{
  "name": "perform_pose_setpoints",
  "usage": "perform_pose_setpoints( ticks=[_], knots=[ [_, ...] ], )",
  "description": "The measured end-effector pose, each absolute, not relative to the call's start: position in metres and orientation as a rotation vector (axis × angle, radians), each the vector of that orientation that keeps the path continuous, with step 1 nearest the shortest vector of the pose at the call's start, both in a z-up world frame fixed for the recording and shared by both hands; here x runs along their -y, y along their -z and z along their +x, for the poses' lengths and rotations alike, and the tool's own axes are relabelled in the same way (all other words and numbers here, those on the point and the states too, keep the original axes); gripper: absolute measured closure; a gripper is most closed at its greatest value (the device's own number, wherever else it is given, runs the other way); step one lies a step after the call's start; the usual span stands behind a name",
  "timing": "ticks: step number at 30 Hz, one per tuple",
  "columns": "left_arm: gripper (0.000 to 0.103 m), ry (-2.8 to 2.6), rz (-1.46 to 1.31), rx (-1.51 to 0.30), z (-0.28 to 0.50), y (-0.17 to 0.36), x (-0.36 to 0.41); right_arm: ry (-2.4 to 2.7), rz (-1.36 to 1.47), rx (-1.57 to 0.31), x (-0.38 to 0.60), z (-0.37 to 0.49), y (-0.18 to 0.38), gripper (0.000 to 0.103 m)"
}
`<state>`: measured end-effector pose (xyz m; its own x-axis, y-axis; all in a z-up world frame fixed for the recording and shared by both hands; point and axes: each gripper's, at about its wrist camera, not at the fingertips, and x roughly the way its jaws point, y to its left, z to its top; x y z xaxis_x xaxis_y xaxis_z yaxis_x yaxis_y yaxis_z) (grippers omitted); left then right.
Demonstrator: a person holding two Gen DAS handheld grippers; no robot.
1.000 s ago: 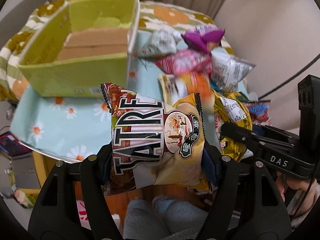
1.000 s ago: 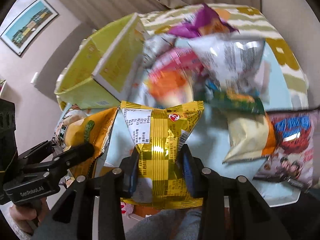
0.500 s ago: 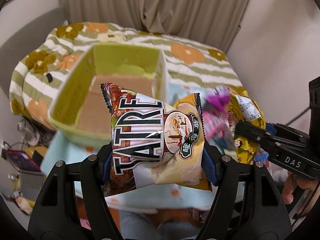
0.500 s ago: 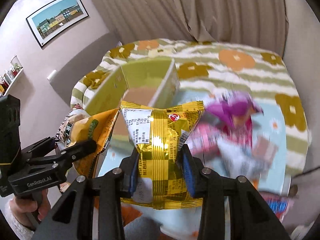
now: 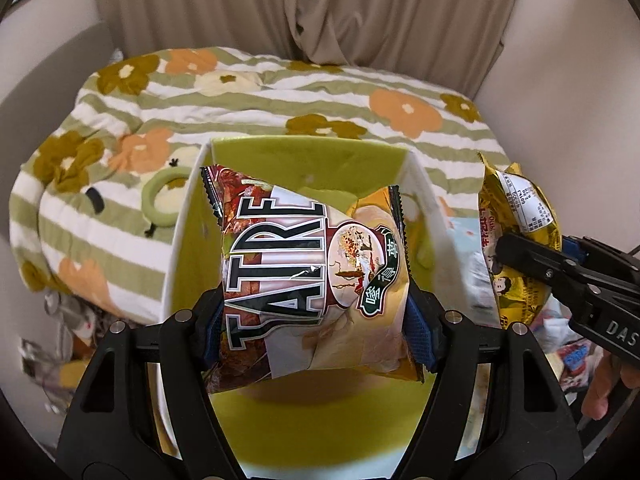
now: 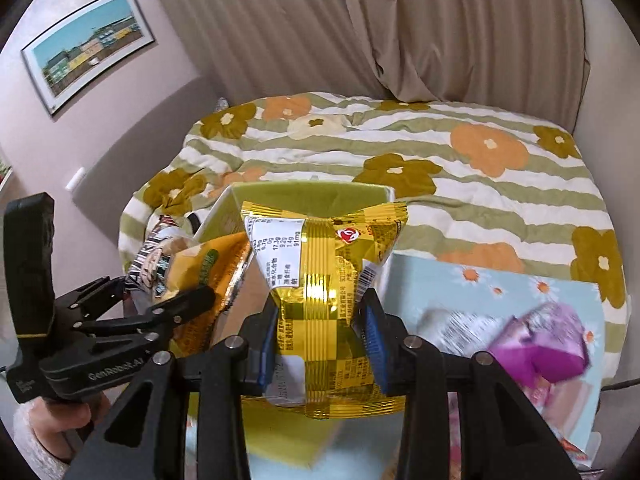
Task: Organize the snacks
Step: 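Carry both bags over the box and open both grippers to drop them inside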
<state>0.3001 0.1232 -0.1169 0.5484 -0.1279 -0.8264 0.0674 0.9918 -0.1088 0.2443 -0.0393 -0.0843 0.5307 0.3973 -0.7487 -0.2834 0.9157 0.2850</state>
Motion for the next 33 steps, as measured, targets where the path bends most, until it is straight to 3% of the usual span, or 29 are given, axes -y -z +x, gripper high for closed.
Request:
perform_pose_setpoints(
  ticks=[7,9,11,12,33],
  knots=[
    [0.032,0.164,0.003,-1.051,0.368,0.153,-0.137,-0.331,0.148,-0.98,0.014,0.289,0.104,0.068],
    [0.026,0.171,0.013,-1.063,0.381,0.162,-0.138,-0.308,0.141,-0.991,0.011,0.297,0.108,0.068],
    [0.008,0.161,0.027,-1.067,0.385,0.166,-0.136,-0.296,0.137,-1.002,0.009,0.302,0.112,0.068],
    [0.006,0.163,0.032,-1.063,0.387,0.167,-0.136,-0.292,0.136,-1.008,0.009,0.304,0.113,0.068],
    [0.005,0.037,-0.016,-1.055,0.341,0.147,-0.165,-0.392,0.069,-1.03,-0.008,0.328,0.117,0.068]
  ],
)
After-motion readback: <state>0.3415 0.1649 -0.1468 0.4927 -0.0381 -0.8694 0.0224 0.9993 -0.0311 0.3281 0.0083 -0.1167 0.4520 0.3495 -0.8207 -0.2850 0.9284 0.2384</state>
